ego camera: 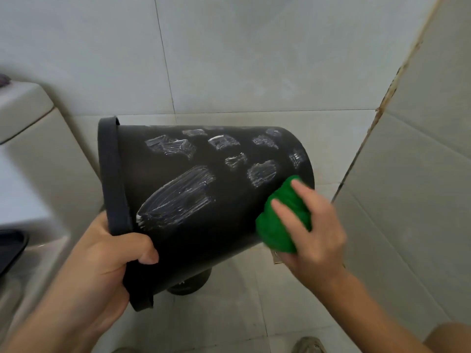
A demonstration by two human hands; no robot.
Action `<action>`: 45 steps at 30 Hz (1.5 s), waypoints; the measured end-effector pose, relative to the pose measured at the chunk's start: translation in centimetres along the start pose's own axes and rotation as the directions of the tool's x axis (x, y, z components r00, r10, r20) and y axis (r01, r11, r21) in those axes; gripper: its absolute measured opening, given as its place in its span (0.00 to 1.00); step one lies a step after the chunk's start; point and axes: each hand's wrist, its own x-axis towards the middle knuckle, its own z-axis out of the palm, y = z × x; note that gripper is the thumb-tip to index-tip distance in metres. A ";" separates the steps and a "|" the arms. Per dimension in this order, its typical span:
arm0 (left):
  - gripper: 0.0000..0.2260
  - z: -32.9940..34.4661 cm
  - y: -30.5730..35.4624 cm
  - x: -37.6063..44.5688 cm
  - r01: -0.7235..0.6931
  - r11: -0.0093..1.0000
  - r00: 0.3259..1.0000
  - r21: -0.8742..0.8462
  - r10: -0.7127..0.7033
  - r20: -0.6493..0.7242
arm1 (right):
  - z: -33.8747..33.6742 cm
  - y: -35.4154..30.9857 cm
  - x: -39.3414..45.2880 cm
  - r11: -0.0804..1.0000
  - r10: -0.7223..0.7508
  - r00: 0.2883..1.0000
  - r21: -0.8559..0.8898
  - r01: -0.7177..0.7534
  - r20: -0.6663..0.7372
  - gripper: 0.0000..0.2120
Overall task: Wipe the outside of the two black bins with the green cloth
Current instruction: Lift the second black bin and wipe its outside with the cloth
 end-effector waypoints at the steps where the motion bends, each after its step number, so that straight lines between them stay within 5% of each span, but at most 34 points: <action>1: 0.20 -0.1 -0.1 0.0 -0.006 1.000 1.000 -0.003 0.006 -0.003 | 0.0 0.0 0.0 0.997 -0.077 0.997 0.017 0.076 0.028 0.15; 3: 0.20 -0.2 -0.3 0.0 0.002 1.000 1.000 -0.019 -0.002 0.017 | 0.2 1.1 0.5 0.999 -0.053 0.997 0.007 0.052 0.053 0.16; 7: 0.17 0.4 -0.3 -0.7 0.036 0.997 0.999 -0.068 -0.033 0.036 | -0.4 3.0 1.8 0.932 0.362 0.932 0.035 -0.362 0.002 0.22; 9: 0.14 0.6 -0.7 -0.5 0.025 0.997 0.999 -0.068 -0.023 0.028 | -0.3 0.6 1.4 0.956 0.291 0.956 0.042 -0.290 -0.025 0.21; 14: 0.18 -0.3 -2.1 0.7 0.004 0.998 1.000 -0.070 -0.002 0.030 | 0.3 -4.2 0.1 0.974 -0.191 0.981 0.128 0.188 0.016 0.22; 17: 0.21 -0.7 -1.8 0.5 -0.004 0.998 0.999 -0.066 0.007 0.040 | -0.3 -0.4 1.4 0.998 -0.021 1.000 0.067 0.022 -0.005 0.21; 20: 0.13 -0.1 -1.6 -0.1 0.021 0.994 0.999 -0.108 -0.017 0.038 | -0.5 0.7 1.8 0.968 0.244 0.970 0.066 -0.242 -0.018 0.22; 22: 0.14 0.1 -1.9 -0.1 0.044 0.997 0.999 -0.068 -0.043 0.008 | 0.0 -1.5 1.1 0.985 0.157 0.987 0.077 -0.155 -0.015 0.20; 25: 0.10 0.1 -2.1 0.2 0.050 0.998 0.998 -0.034 -0.051 -0.025 | 0.1 -3.2 0.5 0.976 -0.184 0.983 0.120 0.181 0.015 0.16; 27: 0.13 -0.3 -2.2 0.3 0.052 0.998 0.998 -0.040 -0.053 -0.033 | -0.2 -1.7 0.8 0.972 -0.225 0.973 0.080 0.220 0.048 0.17; 29: 0.13 -0.5 -2.3 0.1 0.044 0.998 0.999 -0.044 -0.045 -0.026 | -0.3 0.5 1.5 0.998 0.021 0.997 0.054 -0.025 0.077 0.21; 31: 0.11 -0.3 -2.5 0.1 0.032 0.999 0.999 -0.037 -0.032 -0.006 | -0.2 2.3 2.6 0.922 0.368 0.926 0.095 -0.376 0.090 0.23; 33: 0.09 -0.6 -3.1 0.3 0.022 1.000 0.999 -0.016 -0.022 0.023 | 0.1 2.2 3.2 0.867 0.470 0.875 0.125 -0.482 0.114 0.23; 36: 0.21 -1.0 -3.9 0.9 -0.019 0.995 1.000 0.098 0.018 0.013 | 0.4 -0.7 2.7 0.969 0.161 0.974 0.163 -0.187 0.161 0.24; 39: 0.13 -0.7 -3.6 0.8 -0.041 0.995 0.999 0.092 0.042 -0.013 | 0.0 -1.6 2.7 0.978 -0.134 0.971 0.187 0.096 0.200 0.22; 41: 0.13 -0.5 -3.4 0.7 -0.039 0.996 0.999 0.080 0.040 -0.007 | 0.2 0.2 3.4 0.984 0.071 0.980 0.150 -0.100 0.185 0.24; 43: 0.14 -0.6 -3.3 0.5 -0.069 0.991 0.998 0.112 0.068 0.012 | 0.5 2.3 4.4 0.881 0.431 0.889 0.138 -0.452 0.157 0.23; 45: 0.16 -0.8 -3.2 0.3 -0.099 0.985 0.995 0.141 0.095 0.033 | 0.5 2.5 4.5 0.810 0.555 0.819 0.131 -0.572 0.144 0.22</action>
